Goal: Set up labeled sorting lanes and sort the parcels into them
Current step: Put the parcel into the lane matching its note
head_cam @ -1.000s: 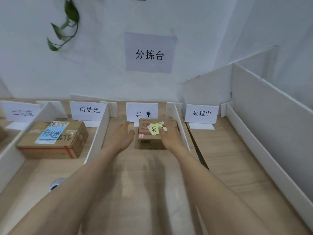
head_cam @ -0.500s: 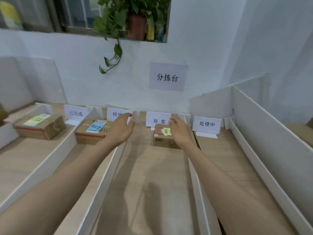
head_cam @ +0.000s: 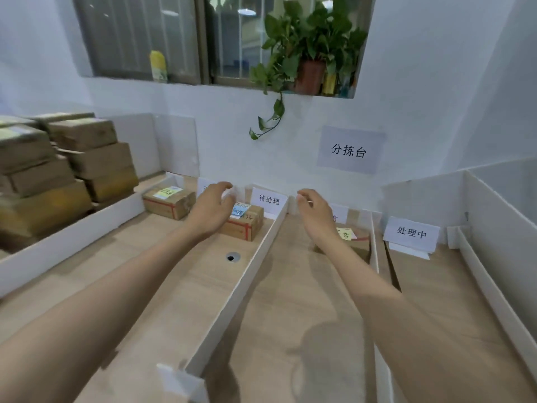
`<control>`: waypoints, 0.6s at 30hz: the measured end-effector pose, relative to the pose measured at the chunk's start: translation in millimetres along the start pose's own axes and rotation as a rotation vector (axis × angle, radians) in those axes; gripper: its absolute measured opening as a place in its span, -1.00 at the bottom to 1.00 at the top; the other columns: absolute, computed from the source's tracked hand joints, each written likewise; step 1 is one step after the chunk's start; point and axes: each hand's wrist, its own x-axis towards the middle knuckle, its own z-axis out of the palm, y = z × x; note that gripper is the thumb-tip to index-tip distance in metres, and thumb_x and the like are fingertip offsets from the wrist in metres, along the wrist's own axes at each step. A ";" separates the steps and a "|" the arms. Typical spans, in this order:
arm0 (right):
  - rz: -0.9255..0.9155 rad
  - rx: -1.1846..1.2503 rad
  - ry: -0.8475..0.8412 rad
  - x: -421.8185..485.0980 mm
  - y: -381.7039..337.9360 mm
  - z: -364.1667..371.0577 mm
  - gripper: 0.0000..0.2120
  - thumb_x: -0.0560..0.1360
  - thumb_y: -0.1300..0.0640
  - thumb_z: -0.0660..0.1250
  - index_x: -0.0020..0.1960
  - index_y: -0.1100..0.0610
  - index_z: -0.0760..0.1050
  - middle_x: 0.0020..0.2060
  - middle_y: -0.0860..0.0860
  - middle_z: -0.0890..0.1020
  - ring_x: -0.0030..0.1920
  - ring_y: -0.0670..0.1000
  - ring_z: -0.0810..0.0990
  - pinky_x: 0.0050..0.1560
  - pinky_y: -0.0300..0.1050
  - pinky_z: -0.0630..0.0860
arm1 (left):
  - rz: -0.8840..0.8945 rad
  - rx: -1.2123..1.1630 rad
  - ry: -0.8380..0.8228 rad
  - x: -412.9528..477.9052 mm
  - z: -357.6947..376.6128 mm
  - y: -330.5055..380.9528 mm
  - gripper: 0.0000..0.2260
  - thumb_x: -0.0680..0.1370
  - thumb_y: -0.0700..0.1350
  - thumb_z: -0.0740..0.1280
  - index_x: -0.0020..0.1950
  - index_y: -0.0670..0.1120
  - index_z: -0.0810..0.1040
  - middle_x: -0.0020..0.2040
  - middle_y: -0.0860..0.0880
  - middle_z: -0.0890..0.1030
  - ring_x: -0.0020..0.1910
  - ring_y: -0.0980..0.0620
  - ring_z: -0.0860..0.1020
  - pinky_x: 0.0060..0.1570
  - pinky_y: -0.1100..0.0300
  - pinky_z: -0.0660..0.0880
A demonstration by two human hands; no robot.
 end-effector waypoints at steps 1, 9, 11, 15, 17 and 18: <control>-0.008 0.006 -0.029 -3.0 -6.0 7.4 -0.76 0.60 0.09 0.14 0.21 0.06 0.49 0.18 0.01 0.54 0.15 -0.03 0.48 0.11 -0.13 0.38 | -0.017 0.016 0.013 -4.2 -10.0 -6.3 -0.65 0.63 -0.05 0.12 0.39 -0.12 0.37 0.38 -0.10 0.42 0.36 -0.05 0.36 0.24 0.16 0.25; -0.078 0.053 -0.160 -26.3 -59.2 82.5 -0.75 0.60 0.07 0.12 0.22 0.03 0.47 0.18 -0.06 0.55 0.20 -0.06 0.48 0.11 -0.17 0.36 | -0.103 0.077 0.124 -51.1 -91.1 -54.9 -0.64 0.60 -0.07 0.12 0.35 -0.17 0.42 0.33 -0.15 0.45 0.30 -0.09 0.40 0.20 0.14 0.30; -0.095 0.060 -0.183 -35.0 -75.4 104.9 -0.73 0.60 0.05 0.13 0.23 0.02 0.47 0.20 -0.05 0.55 0.20 -0.05 0.48 0.16 -0.13 0.38 | -0.144 0.081 0.164 -63.6 -112.8 -70.7 -0.66 0.61 -0.11 0.13 0.36 -0.15 0.41 0.33 -0.14 0.45 0.30 -0.08 0.40 0.18 0.16 0.29; -0.125 0.086 -0.246 -57.4 -110.7 156.3 -0.72 0.60 0.04 0.13 0.25 0.04 0.49 0.21 -0.05 0.55 0.22 -0.03 0.48 0.21 -0.10 0.39 | -0.180 0.137 0.207 -90.5 -166.0 -111.1 -0.67 0.62 -0.09 0.13 0.35 -0.15 0.41 0.32 -0.13 0.46 0.30 -0.05 0.39 0.23 0.12 0.31; -0.155 0.092 -0.272 -71.6 -129.2 184.1 -0.72 0.60 0.06 0.12 0.24 0.05 0.50 0.20 -0.04 0.56 0.21 -0.02 0.48 0.18 -0.13 0.38 | -0.203 0.178 0.226 -105.6 -193.1 -131.8 -0.67 0.62 -0.08 0.14 0.36 -0.15 0.41 0.32 -0.13 0.46 0.29 -0.04 0.40 0.21 0.16 0.31; -0.171 0.099 -0.282 -79.6 -138.5 197.8 -0.72 0.61 0.07 0.12 0.23 0.06 0.50 0.18 -0.04 0.57 0.20 -0.02 0.49 0.17 -0.13 0.38 | -0.214 0.193 0.235 -113.0 -206.3 -140.9 -0.67 0.63 -0.08 0.14 0.36 -0.15 0.40 0.33 -0.12 0.45 0.30 -0.04 0.40 0.19 0.19 0.30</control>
